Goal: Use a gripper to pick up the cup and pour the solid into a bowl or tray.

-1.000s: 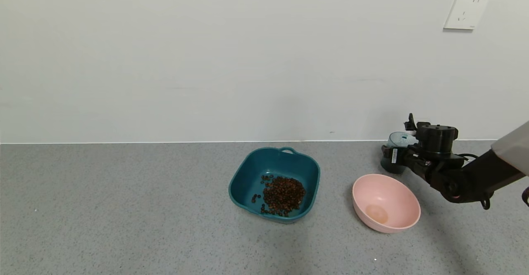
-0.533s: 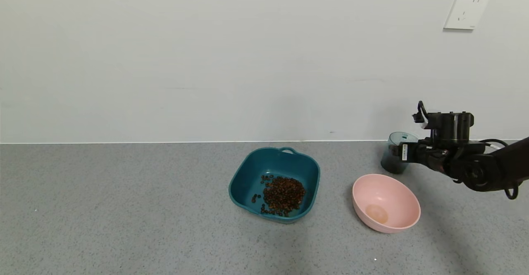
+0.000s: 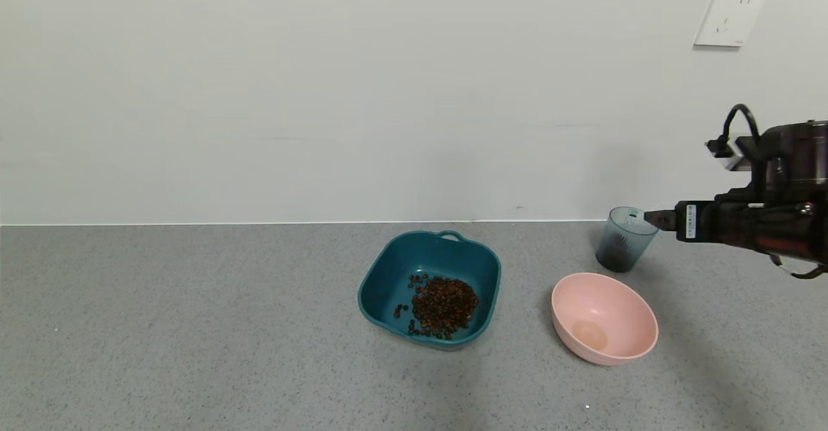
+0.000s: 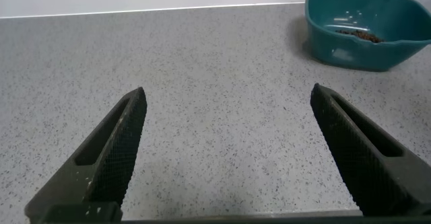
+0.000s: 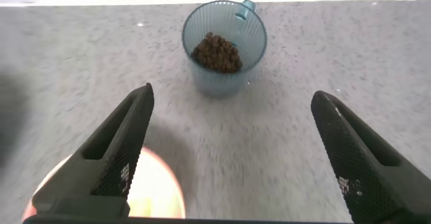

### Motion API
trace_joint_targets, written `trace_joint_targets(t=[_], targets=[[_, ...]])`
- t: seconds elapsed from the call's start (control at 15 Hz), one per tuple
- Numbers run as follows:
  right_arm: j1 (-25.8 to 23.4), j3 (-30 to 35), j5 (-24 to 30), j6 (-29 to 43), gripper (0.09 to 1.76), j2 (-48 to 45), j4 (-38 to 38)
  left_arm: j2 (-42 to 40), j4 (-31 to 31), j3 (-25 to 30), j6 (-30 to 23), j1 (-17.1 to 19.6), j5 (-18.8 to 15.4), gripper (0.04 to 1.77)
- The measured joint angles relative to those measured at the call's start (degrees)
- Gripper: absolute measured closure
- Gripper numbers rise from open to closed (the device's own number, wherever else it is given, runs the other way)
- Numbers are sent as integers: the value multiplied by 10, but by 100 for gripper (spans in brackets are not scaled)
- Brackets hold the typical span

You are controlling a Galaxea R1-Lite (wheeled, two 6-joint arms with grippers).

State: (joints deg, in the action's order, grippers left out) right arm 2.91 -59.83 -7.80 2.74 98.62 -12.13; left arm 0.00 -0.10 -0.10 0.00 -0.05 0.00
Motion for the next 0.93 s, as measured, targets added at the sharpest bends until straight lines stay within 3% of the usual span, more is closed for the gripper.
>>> trace_joint_targets(t=[0.53, 0.93], targets=[[50, 176, 7, -22, 15, -280, 65, 0, 0, 0, 0, 0, 0, 6], [62, 209, -1, -21, 15, -445, 161, 0, 0, 0, 0, 0, 0, 6]])
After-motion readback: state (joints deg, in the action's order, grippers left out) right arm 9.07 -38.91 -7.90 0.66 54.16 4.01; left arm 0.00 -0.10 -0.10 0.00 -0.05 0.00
